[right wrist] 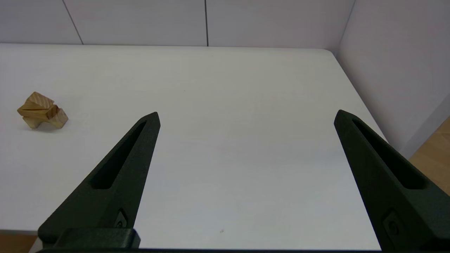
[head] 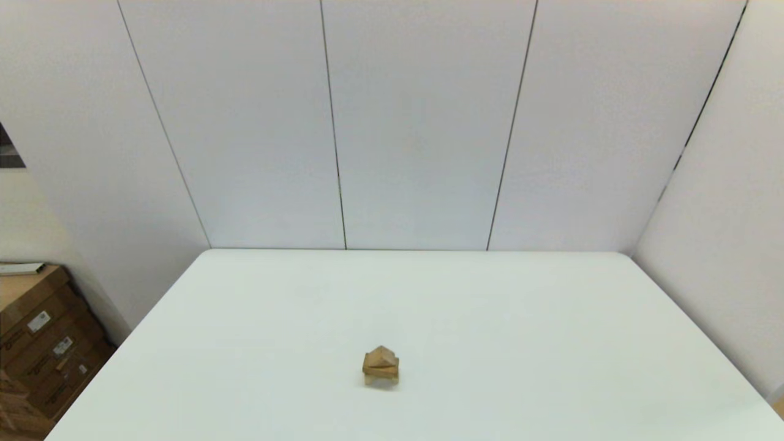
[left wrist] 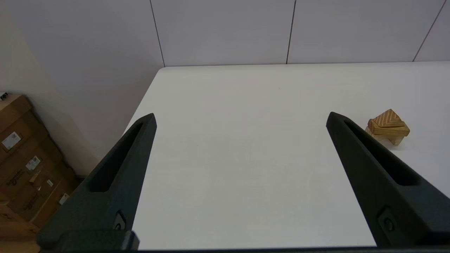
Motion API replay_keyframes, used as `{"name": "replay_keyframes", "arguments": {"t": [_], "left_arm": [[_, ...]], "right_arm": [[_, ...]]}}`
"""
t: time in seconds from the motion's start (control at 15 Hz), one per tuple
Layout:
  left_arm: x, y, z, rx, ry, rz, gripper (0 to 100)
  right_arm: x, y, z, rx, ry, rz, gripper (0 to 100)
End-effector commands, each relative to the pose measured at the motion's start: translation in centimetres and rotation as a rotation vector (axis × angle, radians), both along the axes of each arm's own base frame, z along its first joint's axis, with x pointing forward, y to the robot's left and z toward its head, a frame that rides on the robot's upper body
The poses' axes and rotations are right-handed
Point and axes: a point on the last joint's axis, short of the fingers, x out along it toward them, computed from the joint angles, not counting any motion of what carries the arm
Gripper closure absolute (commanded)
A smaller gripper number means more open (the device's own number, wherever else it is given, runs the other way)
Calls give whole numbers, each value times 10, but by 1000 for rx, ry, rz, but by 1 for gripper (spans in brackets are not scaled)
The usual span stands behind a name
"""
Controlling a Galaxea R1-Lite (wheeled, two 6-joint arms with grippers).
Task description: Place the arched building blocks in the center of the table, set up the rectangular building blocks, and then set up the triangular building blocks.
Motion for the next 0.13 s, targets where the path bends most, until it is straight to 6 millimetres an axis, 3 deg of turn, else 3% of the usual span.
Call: {"name": "replay_keyframes", "arguments": {"t": [0.07, 0.13], "left_arm": [[0, 0, 0, 0, 2, 0, 0], [0, 0, 0, 0, 2, 0, 0]], "right_arm": [[0, 0, 0, 0, 1, 0, 0], [0, 0, 0, 0, 1, 0, 0]]}}
